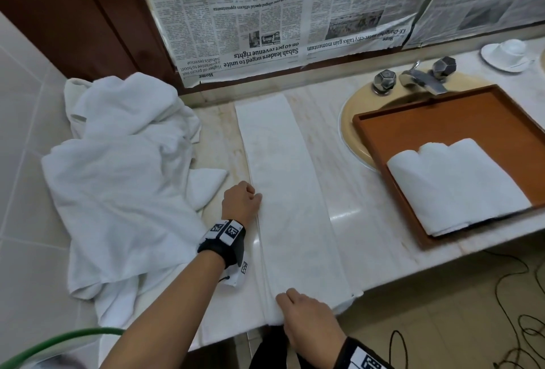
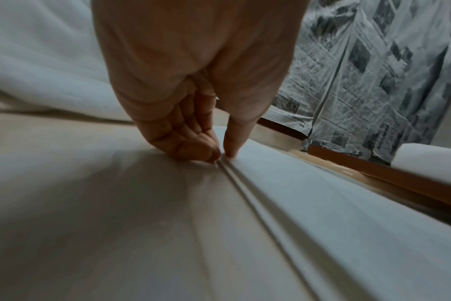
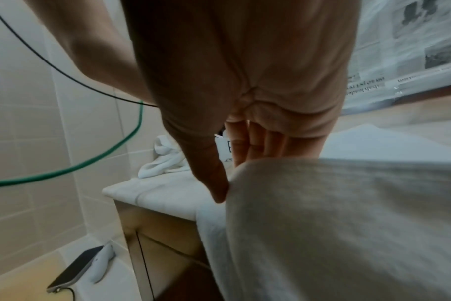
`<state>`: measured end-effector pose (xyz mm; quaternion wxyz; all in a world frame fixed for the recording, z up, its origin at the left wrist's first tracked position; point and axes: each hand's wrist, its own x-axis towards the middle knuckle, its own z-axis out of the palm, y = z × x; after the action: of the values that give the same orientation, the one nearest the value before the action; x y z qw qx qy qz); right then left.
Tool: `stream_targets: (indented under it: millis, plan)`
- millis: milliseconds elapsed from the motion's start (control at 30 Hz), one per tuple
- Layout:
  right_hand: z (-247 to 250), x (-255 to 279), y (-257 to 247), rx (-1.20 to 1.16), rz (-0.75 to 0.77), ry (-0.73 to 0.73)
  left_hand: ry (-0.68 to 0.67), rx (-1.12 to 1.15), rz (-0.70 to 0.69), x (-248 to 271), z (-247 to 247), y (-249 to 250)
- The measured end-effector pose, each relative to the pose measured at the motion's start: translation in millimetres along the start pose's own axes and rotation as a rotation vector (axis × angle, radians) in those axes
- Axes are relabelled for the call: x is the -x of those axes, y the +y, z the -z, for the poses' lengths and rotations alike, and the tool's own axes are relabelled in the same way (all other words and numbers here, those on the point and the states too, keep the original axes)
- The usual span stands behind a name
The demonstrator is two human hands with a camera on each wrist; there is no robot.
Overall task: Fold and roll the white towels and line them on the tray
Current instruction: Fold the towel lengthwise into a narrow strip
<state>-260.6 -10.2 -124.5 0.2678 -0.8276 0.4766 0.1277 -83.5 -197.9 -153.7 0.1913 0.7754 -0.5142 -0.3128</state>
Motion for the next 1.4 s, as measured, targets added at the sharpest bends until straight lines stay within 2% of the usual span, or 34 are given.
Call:
stream_targets:
  millis: [167, 300, 400, 467, 500, 533, 633, 700, 967, 1233, 1333, 1400]
  plan:
    - [12.1, 0.7, 12.2, -0.212, 0.042, 0.002, 0.039, 0.05, 0.006, 4.8, -0.4, 2.5]
    - [18.7, -6.8, 27.9, -0.381, 0.074, 0.022, 0.025, 0.035, -0.103, 25.5, -3.1, -9.7]
    - [33.8, -27.4, 52.8, -0.407, 0.044, 0.287, -0.015, -0.045, -0.276, 44.1, -7.0, -25.0]
    - [46.7, -51.8, 70.8, -0.278, 0.041, 0.471, -0.058, -0.196, -0.314, 53.0, -10.3, -26.4]
    - [53.0, -65.2, 77.1, -0.188, 0.052, 0.507, -0.094, -0.286, -0.318, 55.8, -13.6, -25.2]
    - [57.6, -78.2, 80.2, -0.108, 0.062, 0.471, -0.132, -0.377, -0.314, 57.8, -16.4, -23.0]
    - [56.1, -110.8, 81.4, 0.092, 0.077, 0.17, -0.186, -0.575, -0.275, 55.3, -25.0, -20.4]
    - [52.2, -123.5, 86.3, 0.202, 0.098, 0.09, -0.18, -0.637, -0.257, 52.5, -28.3, -23.3]
    - [84.9, -155.3, 140.5, 0.157, -0.027, 0.106, -0.184, -0.628, -0.227, 23.5, -25.0, -16.2]
    - [144.1, -229.9, 173.3, 0.076, -0.134, 0.116, -0.256, -0.628, -0.129, -41.1, -20.4, 19.2]
    - [161.1, -231.2, 178.6, 0.044, -0.163, 0.187, -0.249, -0.6, -0.106, -59.2, -16.7, 29.5]
    - [161.7, -208.5, 178.1, -0.051, -0.107, 0.272, -0.198, -0.524, -0.097, -57.5, -13.5, 33.9]
